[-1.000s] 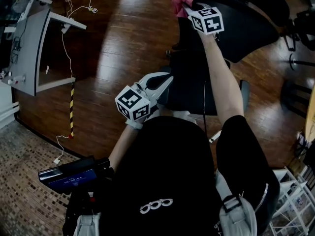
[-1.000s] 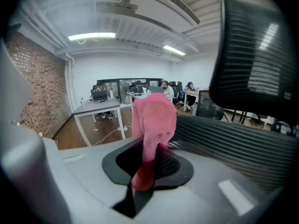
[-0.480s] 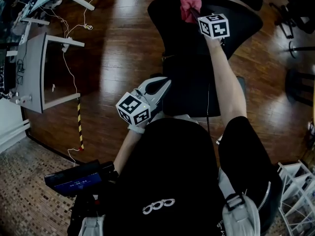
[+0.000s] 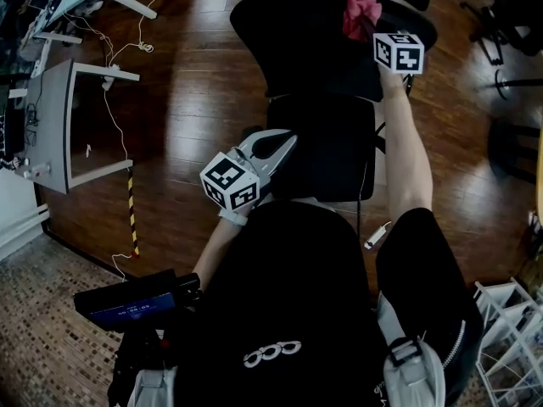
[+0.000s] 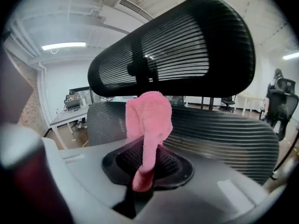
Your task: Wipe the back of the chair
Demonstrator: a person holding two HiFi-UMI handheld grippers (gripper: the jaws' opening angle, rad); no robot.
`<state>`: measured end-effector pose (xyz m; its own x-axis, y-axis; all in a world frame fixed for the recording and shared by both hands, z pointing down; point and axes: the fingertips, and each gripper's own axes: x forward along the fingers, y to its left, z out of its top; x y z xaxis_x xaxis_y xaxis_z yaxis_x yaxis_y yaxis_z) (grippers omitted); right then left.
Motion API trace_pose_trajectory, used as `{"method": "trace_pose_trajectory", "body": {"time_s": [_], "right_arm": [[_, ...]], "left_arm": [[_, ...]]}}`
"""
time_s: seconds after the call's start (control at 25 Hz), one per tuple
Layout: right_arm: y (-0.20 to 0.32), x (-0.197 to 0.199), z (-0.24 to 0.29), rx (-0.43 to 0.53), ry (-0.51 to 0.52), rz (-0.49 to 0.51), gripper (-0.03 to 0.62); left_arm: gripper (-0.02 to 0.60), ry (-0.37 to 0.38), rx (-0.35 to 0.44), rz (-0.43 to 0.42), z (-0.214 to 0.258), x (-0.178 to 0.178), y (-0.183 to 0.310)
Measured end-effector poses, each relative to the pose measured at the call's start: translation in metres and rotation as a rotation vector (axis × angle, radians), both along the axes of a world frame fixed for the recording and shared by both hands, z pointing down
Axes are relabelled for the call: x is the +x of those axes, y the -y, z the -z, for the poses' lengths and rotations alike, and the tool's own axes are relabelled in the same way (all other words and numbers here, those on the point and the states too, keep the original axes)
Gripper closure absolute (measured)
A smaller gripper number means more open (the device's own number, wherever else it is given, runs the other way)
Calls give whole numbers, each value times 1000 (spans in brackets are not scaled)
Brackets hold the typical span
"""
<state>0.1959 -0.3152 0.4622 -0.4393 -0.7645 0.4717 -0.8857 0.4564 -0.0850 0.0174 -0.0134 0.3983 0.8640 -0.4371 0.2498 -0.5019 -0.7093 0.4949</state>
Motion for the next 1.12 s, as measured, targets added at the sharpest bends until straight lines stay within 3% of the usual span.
{"method": "trace_pose_trajectory", "body": {"time_s": [0.68,0.96,1.12], "right_arm": [[-16,139,6,-2,-26,-220,546],[-32,185,3,-15,-84,-297,546],[-45,222,-4,-54,-119,-391,546]], "left_arm": [[591,18,5,-23,2,21,4],[591,25,10,-38,2,26,-3],[591,26,16,-33,2,25,-5]]}}
